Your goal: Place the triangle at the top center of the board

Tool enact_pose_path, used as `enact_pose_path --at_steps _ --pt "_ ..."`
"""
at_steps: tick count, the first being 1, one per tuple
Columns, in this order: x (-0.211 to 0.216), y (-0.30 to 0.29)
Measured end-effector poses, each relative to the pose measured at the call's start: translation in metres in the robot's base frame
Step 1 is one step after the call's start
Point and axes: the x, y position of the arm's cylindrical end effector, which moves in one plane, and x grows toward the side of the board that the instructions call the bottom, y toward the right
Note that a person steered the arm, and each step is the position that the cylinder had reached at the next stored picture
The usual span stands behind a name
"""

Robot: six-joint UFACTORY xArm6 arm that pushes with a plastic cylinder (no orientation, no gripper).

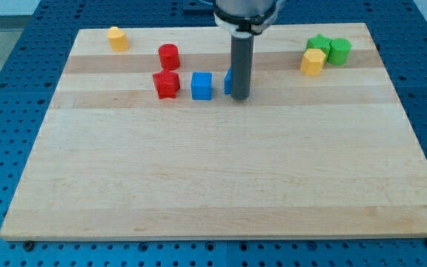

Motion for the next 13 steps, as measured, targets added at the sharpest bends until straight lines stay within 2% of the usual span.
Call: enact_pose_path --at_steps 2,5,6,11,13 --pt "-0.035 0.0" --pt "-0.033 -0.038" --pt "-0.037 -0.038" --pt "-0.113 -0.031" --pt "-0.116 -0.031"
